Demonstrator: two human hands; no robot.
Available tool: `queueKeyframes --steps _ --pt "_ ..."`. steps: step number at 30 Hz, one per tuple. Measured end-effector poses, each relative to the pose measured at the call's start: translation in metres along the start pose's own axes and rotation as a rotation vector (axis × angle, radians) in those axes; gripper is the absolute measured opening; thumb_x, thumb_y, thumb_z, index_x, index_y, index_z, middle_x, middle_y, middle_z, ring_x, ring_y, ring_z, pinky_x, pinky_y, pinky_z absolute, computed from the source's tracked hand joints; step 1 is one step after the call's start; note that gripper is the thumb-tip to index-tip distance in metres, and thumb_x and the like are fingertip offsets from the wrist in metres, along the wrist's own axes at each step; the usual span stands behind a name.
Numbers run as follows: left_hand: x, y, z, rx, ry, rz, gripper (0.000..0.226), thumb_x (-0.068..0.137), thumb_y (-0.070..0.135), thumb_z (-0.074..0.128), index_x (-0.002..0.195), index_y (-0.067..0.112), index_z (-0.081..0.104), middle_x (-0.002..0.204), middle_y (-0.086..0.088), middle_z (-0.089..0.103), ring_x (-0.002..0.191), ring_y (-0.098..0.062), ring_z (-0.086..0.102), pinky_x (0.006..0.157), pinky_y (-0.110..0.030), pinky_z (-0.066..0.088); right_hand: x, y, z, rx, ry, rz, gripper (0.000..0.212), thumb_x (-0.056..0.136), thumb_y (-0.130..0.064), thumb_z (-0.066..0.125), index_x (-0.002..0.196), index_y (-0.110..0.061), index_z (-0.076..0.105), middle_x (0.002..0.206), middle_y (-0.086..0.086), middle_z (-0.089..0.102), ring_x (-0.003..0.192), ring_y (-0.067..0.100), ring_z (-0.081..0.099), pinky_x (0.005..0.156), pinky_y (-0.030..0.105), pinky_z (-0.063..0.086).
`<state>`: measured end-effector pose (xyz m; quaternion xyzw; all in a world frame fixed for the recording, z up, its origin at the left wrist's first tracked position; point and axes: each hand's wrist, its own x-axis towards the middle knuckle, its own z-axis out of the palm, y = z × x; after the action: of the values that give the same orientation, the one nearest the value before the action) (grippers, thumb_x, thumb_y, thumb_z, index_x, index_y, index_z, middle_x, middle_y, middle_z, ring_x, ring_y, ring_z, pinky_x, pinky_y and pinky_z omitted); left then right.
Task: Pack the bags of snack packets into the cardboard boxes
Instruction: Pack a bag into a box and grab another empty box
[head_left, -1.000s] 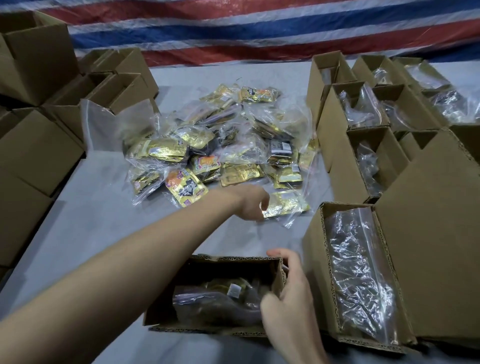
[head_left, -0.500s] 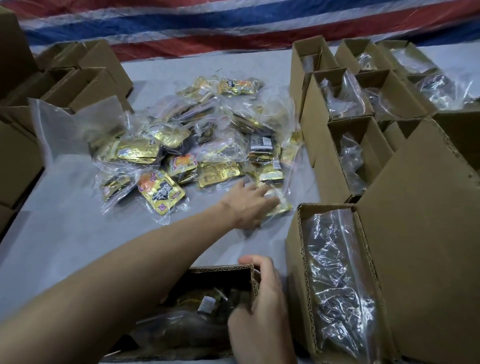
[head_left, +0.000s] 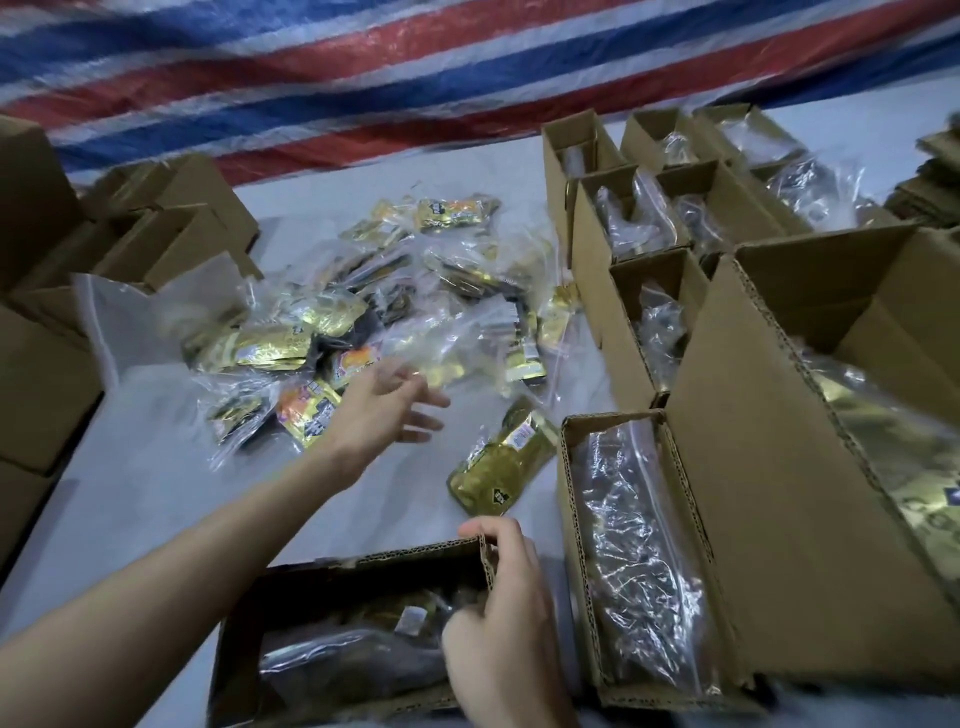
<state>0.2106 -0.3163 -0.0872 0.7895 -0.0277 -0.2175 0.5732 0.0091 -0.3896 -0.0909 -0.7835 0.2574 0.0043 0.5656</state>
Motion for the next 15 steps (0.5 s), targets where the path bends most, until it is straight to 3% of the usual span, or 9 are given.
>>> queueKeyframes --steps 4,9,15 --pt "-0.024 0.011 -0.013 -0.077 0.006 0.049 0.008 0.100 0.014 0.056 0.096 0.011 0.063 0.087 -0.017 0.075 0.085 -0.034 0.074 0.081 -0.047 0.056 0.002 0.003 -0.001 0.036 -0.023 -0.036 0.060 0.072 0.009 0.054 0.095 -0.046 0.047 0.106 -0.023 0.049 0.101 -0.012 0.045 0.080 0.000 0.032" --pt "-0.054 0.018 -0.021 -0.092 0.018 0.057 0.021 0.103 0.017 0.051 0.106 0.015 0.072 0.088 -0.016 0.074 0.089 -0.034 0.073 0.083 -0.049 0.057 0.005 0.007 0.000 0.030 -0.039 -0.026 0.058 0.070 0.008 0.052 0.098 -0.043 0.047 0.106 -0.022 0.048 0.101 -0.008 0.046 0.079 0.002 0.033" --pt "-0.078 0.040 -0.041 -0.127 0.115 0.080 0.023 0.103 0.021 0.050 0.101 0.015 0.072 0.084 -0.010 0.071 0.094 -0.037 0.072 0.089 -0.058 0.054 0.009 0.009 0.000 0.031 -0.046 -0.001 0.056 0.070 0.007 0.055 0.097 -0.042 0.050 0.104 -0.022 0.051 0.096 -0.008 0.051 0.078 0.007 0.040"
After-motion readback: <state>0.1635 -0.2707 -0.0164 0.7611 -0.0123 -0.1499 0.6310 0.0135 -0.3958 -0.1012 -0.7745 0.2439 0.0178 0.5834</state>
